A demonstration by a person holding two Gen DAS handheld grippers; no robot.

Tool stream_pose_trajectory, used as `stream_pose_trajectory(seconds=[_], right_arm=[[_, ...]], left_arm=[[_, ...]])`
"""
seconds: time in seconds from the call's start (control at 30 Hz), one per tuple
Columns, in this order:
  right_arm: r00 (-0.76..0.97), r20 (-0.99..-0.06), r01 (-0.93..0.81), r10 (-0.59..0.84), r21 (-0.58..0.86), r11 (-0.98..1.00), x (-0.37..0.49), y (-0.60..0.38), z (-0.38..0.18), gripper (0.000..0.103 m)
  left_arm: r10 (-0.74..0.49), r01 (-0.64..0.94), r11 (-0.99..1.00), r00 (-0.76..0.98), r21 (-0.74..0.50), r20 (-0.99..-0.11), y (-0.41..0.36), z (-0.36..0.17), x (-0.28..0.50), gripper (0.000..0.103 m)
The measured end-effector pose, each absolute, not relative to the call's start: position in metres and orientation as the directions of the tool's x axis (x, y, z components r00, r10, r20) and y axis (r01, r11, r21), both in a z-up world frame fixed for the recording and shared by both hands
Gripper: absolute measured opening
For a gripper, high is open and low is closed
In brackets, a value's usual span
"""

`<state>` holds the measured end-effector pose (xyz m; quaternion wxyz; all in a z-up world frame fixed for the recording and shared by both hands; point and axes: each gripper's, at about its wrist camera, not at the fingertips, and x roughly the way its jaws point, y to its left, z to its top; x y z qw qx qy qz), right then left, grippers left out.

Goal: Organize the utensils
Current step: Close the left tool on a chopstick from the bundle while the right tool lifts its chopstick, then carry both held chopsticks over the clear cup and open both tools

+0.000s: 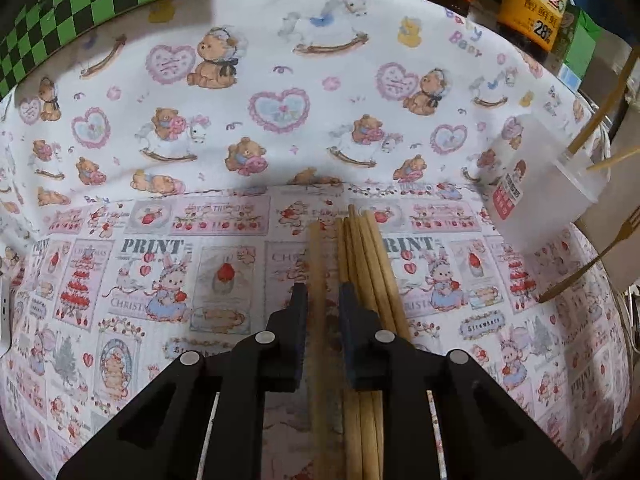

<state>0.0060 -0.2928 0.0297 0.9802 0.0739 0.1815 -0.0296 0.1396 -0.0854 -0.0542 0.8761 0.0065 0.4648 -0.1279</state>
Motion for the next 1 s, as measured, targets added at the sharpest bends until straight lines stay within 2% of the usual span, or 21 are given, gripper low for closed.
stream_pose_trajectory(seconds=[0.07,0.13,0.3,0.4,0.57,0.73,0.8,0.87,1.0], right_arm=[[0.931,-0.362,0.088,-0.033,0.135,0.987,0.007,-0.294,0.029,0.002],[0.93,-0.367,0.088,-0.032,0.137,0.987,0.009,-0.295,0.028,0.002],[0.931,-0.365,0.089,-0.033,0.136,0.987,0.009,-0.296,0.028,0.002],[0.931,-0.364,0.088,-0.033,0.137,0.987,0.009,-0.297,0.028,0.002],[0.933,-0.358,0.087,-0.028,0.149,0.985,0.005,-0.297,0.031,0.002],[0.949,-0.314,0.065,-0.005,0.181,0.981,-0.004,-0.299,0.037,0.002],[0.967,-0.255,0.057,0.002,0.223,0.973,-0.013,-0.304,0.041,0.002],[0.982,-0.187,0.043,0.004,0.245,0.969,-0.024,-0.307,0.047,0.002],[0.997,-0.068,0.041,-0.024,0.26,0.965,-0.044,-0.312,0.059,0.002]], left_arm=[[-0.216,0.214,0.97,0.528,-0.117,-0.821,-0.081,-0.055,0.141,0.015],[-0.212,0.193,0.973,0.513,-0.129,-0.832,-0.072,-0.056,0.142,0.006],[-0.274,0.23,0.956,0.493,-0.18,-0.826,-0.06,-0.056,0.138,0.006],[-0.299,0.232,0.951,0.54,-0.202,-0.787,-0.047,-0.033,0.123,0.006],[-0.35,0.246,0.937,0.671,-0.249,-0.654,-0.023,0.017,0.083,0.006],[-0.358,0.252,0.925,0.832,-0.285,-0.424,0.008,0.072,0.04,0.006],[-0.317,0.241,0.937,0.888,-0.252,-0.334,0.014,0.088,0.026,0.006],[-0.302,0.235,0.94,0.911,-0.247,-0.281,0.02,0.097,0.017,0.006],[-0.306,0.236,0.93,0.921,-0.28,-0.24,0.026,0.101,0.013,0.006]])
